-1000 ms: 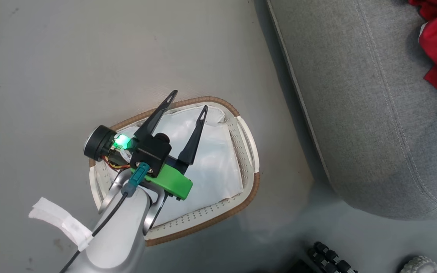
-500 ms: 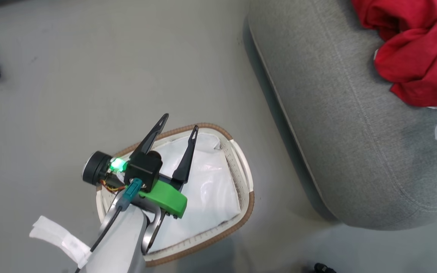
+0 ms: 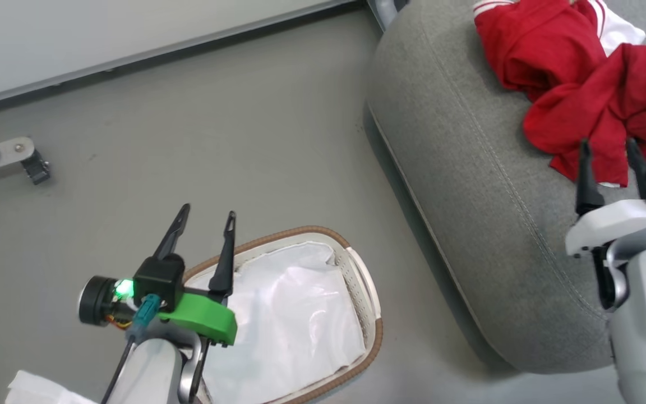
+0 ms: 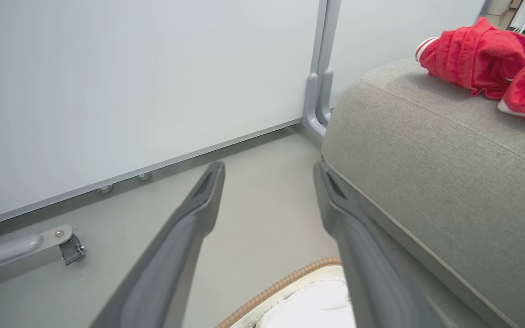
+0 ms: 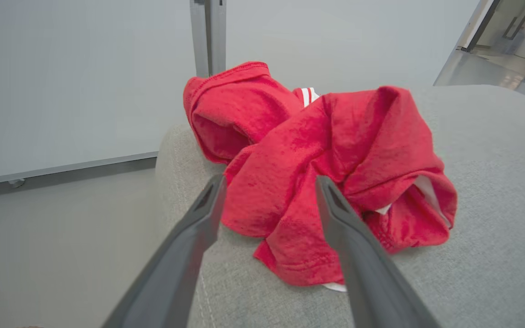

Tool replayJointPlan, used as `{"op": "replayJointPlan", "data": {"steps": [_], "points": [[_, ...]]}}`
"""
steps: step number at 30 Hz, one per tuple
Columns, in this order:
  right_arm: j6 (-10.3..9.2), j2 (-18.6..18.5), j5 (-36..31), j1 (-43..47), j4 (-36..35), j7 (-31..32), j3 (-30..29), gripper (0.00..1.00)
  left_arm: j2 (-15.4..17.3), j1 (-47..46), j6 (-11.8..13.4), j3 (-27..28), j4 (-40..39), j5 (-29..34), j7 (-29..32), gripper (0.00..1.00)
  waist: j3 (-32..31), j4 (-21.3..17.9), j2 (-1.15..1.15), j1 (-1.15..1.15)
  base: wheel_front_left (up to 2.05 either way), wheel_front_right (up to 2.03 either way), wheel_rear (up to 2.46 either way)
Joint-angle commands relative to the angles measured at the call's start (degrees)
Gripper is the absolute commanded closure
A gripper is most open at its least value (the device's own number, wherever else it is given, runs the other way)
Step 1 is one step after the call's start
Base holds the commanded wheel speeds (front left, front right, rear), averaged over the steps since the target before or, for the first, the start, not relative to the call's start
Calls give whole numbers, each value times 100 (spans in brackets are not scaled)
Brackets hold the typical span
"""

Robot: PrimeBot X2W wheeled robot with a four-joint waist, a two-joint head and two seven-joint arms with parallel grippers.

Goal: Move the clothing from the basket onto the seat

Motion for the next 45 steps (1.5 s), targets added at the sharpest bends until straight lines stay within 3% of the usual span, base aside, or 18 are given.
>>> {"op": "replayJointPlan", "data": {"steps": [1, 8, 15, 25, 36, 37, 41, 45], "points": [[-8, 92, 74, 149, -136, 0, 138, 0, 9, 154, 52, 127, -13, 47, -3, 0, -212, 254, 30, 1, 0, 0, 0], [-8, 454, 349, 479, -737, -1, 612, 0, -36, 460, 288, 743, 21, 21, -3, 0, -495, 767, 30, 1, 0, 0, 0], [-8, 591, 476, 854, -905, -1, 896, 0, -73, 809, 443, 1192, 47, 72, -3, 0, -758, 1161, 30, 1, 0, 0, 0], [-8, 618, 579, 1494, -753, -1, 1249, 0, -109, 1286, 278, 1455, 138, -149, -3, 0, -1185, 1424, 30, 1, 0, 0, 0], [-8, 620, 683, 1899, -579, -1, 1370, 0, -108, 1600, 201, 1289, 240, -682, -3, 0, -1443, 1459, 30, 1, 0, 0, 0], [0, 648, 655, 1831, -569, 1, 1370, 100, -119, 1533, 211, 1289, 264, -665, 4, 100, -1433, 1457, 0, 1, 0, 0, 0], [0, 684, 706, 1912, -412, 30, 1364, 100, -148, 1535, 208, 1301, 449, -712, 28, 100, -1437, 1458, 0, 1, 0, 0, 0], [0, 681, 1145, 1907, -469, 172, 1282, 100, -146, 1460, 182, 1375, 432, -1147, 181, 100, -1446, 1453, 1, 1, 0, 0, 0]]}}
